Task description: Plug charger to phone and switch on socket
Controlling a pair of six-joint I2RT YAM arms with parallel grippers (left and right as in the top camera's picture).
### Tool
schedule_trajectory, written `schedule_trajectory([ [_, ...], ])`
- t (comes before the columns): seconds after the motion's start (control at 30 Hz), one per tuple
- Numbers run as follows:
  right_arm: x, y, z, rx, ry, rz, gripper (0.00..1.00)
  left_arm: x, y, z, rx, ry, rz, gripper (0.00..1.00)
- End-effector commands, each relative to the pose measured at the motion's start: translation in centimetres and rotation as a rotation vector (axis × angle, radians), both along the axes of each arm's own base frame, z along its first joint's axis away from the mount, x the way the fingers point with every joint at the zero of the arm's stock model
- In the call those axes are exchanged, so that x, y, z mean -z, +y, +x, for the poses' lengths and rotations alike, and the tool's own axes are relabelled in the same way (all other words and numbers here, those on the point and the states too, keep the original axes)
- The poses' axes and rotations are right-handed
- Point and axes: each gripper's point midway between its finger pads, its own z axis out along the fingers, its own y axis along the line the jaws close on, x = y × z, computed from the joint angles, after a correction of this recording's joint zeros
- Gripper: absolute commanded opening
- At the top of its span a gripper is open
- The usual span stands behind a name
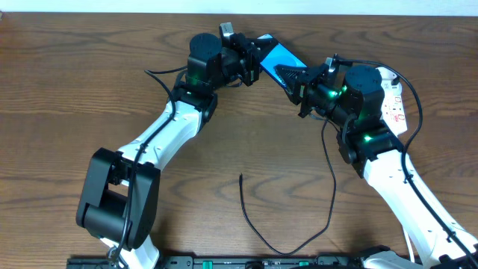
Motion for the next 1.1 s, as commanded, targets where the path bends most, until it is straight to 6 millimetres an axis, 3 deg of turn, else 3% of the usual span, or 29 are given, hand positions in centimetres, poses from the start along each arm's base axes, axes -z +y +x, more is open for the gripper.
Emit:
schedule_trajectory([
  [0.0,-1.6,0.6,-0.4,-0.041,-0.046,0.008,0.03,-1.6,0.0,-0.4,0.012,-0.054,0.001,0.08],
  [0.03,-1.6,0.6,-0.4,-0.041,-0.046,0.008,0.08,-1.6,0.0,-0.4,0.012,-0.053,0.001,0.08],
  [0.1,-1.6,0.6,-0.4,-0.045,-0.064,-0.008,0.32,-1.6,0.0,-0.4,0.012,-0.054,0.001,0.07],
  [0.13,-1.6,0.6,-0.4,-0.046,-0.067,-0.01,0.38,-1.6,0.0,-0.4,0.012,-0.054,0.001,0.07],
  [0.37,-1.6,0.6,-0.4,-0.049,-0.081,-0.022,0.76,-1.6,0.0,-0.4,0.012,-0.054,0.001,0.08],
  [0.47,-1.6,0.6,-0.4,-0.055,-0.09,-0.03,0.88,-1.6,0.2,-0.3,0.008,-0.053,0.001,0.07],
  [0.6,-1.6,0.6,-0.4,-0.065,-0.13,-0.065,0.99,-1.6,1.1,0.3,-0.012,-0.053,0.002,0.08],
  [0.83,-1.7,0.4,-0.4,-0.079,-0.186,-0.114,0.99,-1.6,3.4,0.8,0.015,-0.05,-0.005,0.07],
  [1.07,-1.7,0.2,-0.4,-0.104,-0.263,-0.179,0.99,-1.6,5.6,-0.4,0.153,-0.031,-0.022,0.07],
])
